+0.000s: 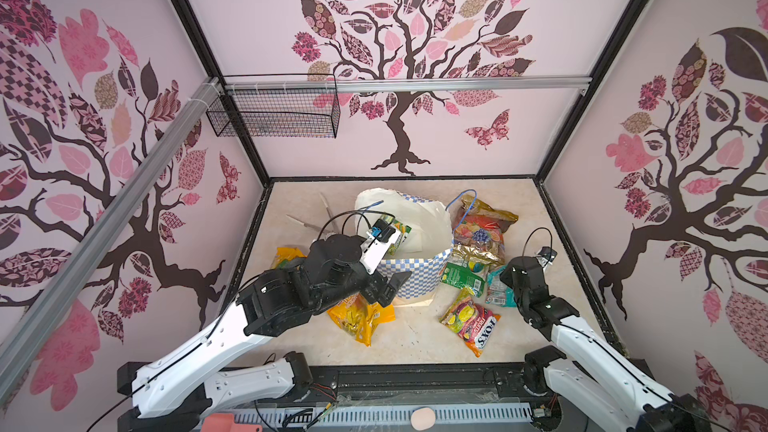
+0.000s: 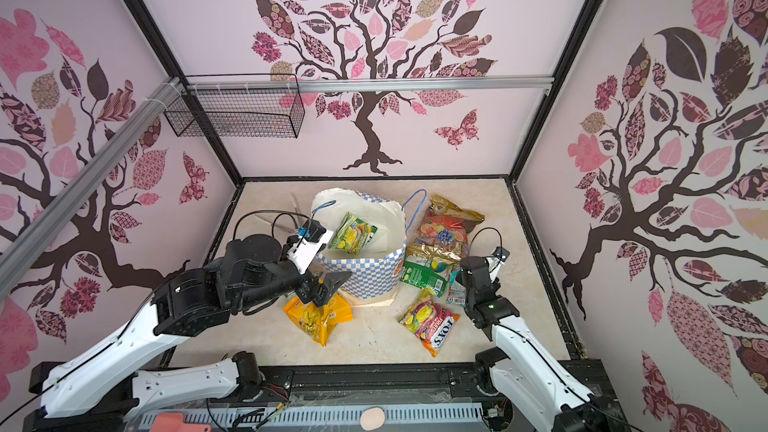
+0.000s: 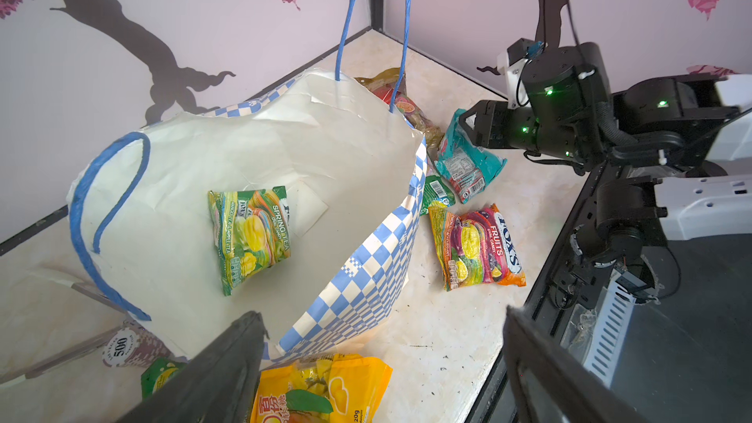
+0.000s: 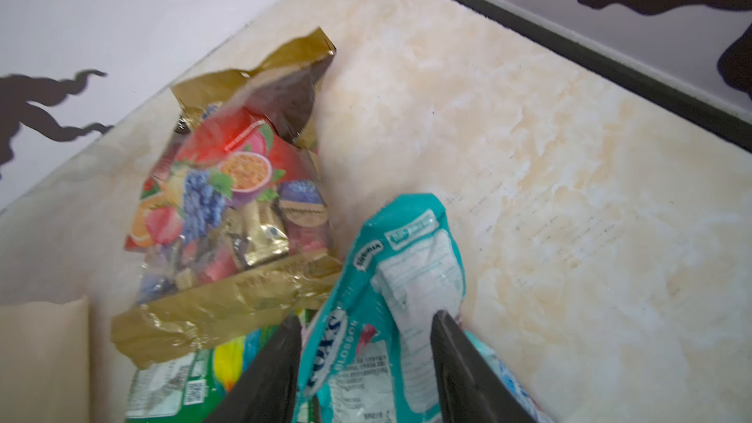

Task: Take the snacks out of the paper bag
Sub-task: Place the snack at the middle-right of the table.

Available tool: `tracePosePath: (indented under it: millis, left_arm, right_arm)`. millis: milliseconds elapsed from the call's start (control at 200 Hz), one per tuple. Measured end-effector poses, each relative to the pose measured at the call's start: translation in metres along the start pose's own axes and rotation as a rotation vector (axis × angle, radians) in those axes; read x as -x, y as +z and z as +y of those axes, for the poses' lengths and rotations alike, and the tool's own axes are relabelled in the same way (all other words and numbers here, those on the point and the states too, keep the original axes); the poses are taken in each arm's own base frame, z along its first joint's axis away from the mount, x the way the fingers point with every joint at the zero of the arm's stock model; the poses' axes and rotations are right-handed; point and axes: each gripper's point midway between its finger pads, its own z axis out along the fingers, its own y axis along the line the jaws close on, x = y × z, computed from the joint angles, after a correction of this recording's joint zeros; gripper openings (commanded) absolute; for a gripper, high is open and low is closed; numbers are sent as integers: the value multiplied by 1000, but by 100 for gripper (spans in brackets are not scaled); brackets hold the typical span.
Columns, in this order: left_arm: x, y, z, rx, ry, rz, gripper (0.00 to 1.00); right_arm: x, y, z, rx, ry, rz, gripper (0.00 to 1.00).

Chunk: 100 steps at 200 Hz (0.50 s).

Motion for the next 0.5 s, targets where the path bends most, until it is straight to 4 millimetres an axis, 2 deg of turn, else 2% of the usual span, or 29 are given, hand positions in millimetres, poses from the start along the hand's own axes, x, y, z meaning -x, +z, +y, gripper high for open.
tracePosePath:
  millis: [100,205,430,500]
  left_arm:
    - [3,-2,2,11,-3,-19,93]
    - [7,-7,6,27,-9,-51,93]
    - [12,-19,18,80,-21,-98,93]
    - [12,-23,22,99,-26,-109,93]
  right_arm:
    - [33,-18,24,95,22,-64,71]
    - [67,-43,58,254,35,-123,81]
    - [136,-102,147,603,0,-164,99]
    - [151,-116,175,700,-23,-154,100]
